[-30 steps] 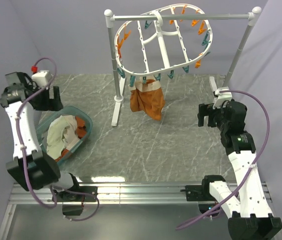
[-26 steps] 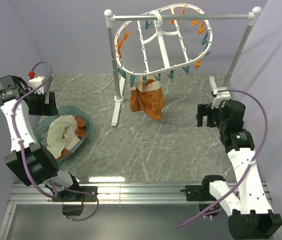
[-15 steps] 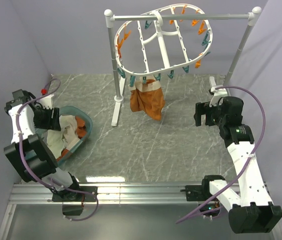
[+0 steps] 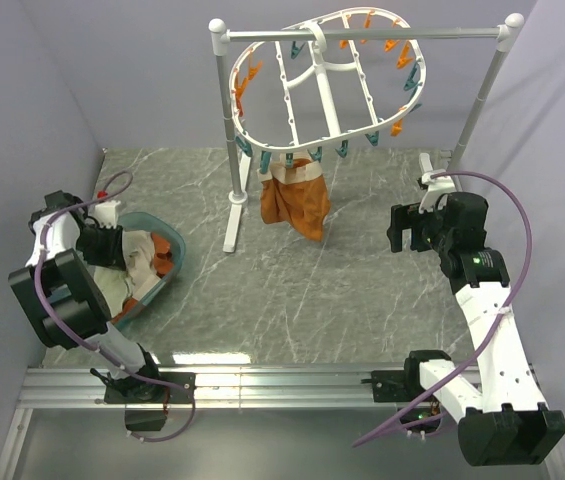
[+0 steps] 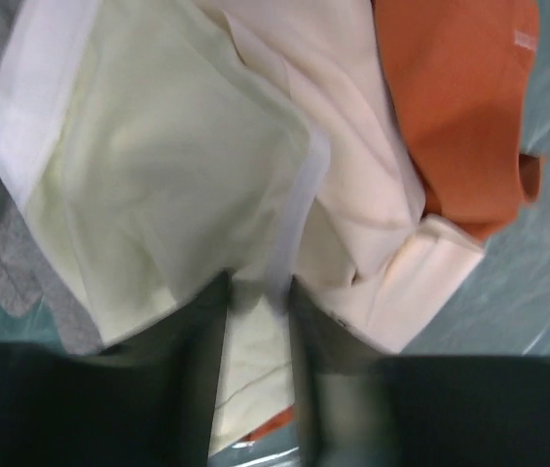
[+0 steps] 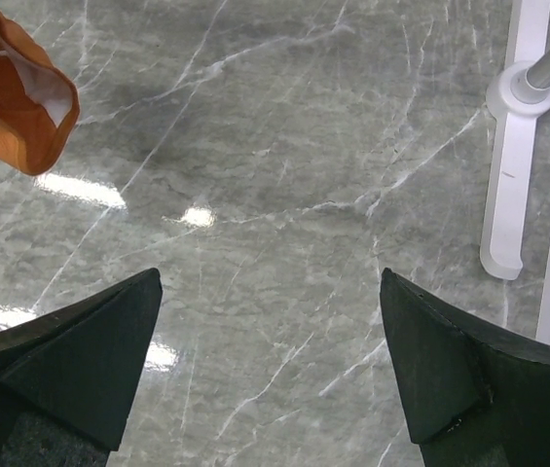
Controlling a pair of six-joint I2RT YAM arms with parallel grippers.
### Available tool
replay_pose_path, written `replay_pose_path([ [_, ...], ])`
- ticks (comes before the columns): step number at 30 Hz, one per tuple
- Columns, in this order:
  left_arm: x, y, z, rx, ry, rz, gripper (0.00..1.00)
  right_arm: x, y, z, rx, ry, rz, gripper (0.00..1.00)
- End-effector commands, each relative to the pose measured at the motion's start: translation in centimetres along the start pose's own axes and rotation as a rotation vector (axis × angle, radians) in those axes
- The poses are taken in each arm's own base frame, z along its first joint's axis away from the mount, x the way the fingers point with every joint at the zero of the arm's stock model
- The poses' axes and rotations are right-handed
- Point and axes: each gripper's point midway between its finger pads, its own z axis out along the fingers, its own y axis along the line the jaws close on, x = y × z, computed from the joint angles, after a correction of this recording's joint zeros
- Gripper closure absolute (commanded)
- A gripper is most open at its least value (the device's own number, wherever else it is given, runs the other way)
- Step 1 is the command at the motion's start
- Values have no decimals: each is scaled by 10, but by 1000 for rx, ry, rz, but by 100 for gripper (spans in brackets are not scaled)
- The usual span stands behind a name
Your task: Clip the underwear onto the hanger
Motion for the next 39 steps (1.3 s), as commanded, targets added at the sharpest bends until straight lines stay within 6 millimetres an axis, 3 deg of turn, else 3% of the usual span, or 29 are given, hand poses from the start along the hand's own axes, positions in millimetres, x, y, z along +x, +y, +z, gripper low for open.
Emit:
replay_pose_path([
  [1,-30,13,1,-41,-82,-11,73,-14,2,-1,-13,-45,-14,0],
  [2,-41,13,-6,-34,-106,-11,89,-14,2,-1,-12,-47,-13,0],
  [3,-46,11,-10,-26,-118,-21,93,-14,2,-1,-14,-47,-13,0],
  [6,-68,0,-39,-19,-183,4,99,-15,2,-3,-10,-52,-11,0],
  [9,-88,-30,-78,22,-257,77,100,-16,3,-6,-16,-60,-11,0],
  [14,-106,-98,-133,119,-355,207,100,-20,6,-9,-27,-68,-11,0],
  [15,-101,-121,-141,154,-350,251,100,-23,7,-11,-32,-73,-11,0],
  [18,-100,-160,-171,208,-417,353,100,-29,9,-12,-41,-78,-5,0],
  [21,-90,-217,-201,334,-477,469,100,-32,8,-15,-38,-84,-5,0],
  [23,-80,-242,-215,369,-531,549,100,-35,8,-19,-36,-89,-4,0],
  [25,-77,-265,-218,414,-561,598,100,-35,9,-19,-38,-84,-6,0],
  [31,-45,-311,-177,617,-466,708,100,-35,14,-19,-74,-50,0,0],
  [33,-44,-333,-172,679,-491,763,100,-33,16,-19,-86,-41,7,0],
  [34,-40,-338,-158,689,-471,751,100,-32,18,-18,-94,-37,9,0],
  [35,-53,-345,-159,657,-541,736,100,-31,20,-19,-105,-34,12,0],
  [36,-45,-362,-155,691,-538,766,100,-30,20,-17,-109,-25,17,0],
  [37,-36,-366,-139,698,-511,758,100,-29,22,-16,-119,-17,22,0],
  [39,-36,-384,-132,696,-556,777,100,-28,24,-14,-134,0,35,0],
])
